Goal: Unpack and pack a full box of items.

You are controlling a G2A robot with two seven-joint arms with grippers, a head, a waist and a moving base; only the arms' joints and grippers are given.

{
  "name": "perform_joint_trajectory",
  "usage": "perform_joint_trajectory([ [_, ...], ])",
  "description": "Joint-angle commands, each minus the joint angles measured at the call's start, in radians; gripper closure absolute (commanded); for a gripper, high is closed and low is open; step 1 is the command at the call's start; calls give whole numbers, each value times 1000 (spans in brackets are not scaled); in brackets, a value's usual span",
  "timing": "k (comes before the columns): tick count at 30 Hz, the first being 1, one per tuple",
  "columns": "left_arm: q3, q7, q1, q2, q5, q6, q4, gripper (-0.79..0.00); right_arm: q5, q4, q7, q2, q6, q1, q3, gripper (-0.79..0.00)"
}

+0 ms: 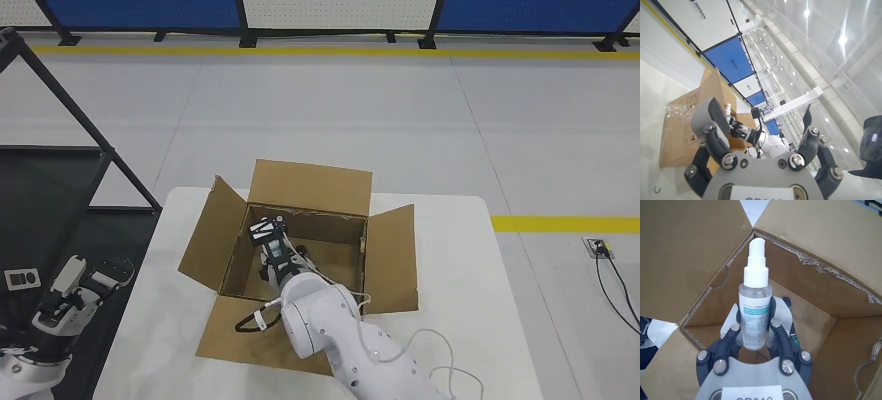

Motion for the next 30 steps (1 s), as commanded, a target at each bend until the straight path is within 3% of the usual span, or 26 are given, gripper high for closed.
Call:
perform_joint_trajectory([
  [1,0,0,0,0,0,0,0,-785,0,0,0,0,0,0,0,0],
  [6,0,0,0,0,0,0,0,-785,7,-33,-38,0,-34,-26,14,0],
  [12,0,0,0,0,0,0,0,-785,42,-227,-147,19,-69,-127,131,0],
  [22,0,0,0,0,0,0,0,-785,-33,-631,-382,63,-67,-458,312,0],
  [30,0,0,0,0,0,0,0,-785,-11,-863,-548,90,-100,-726,490,0],
])
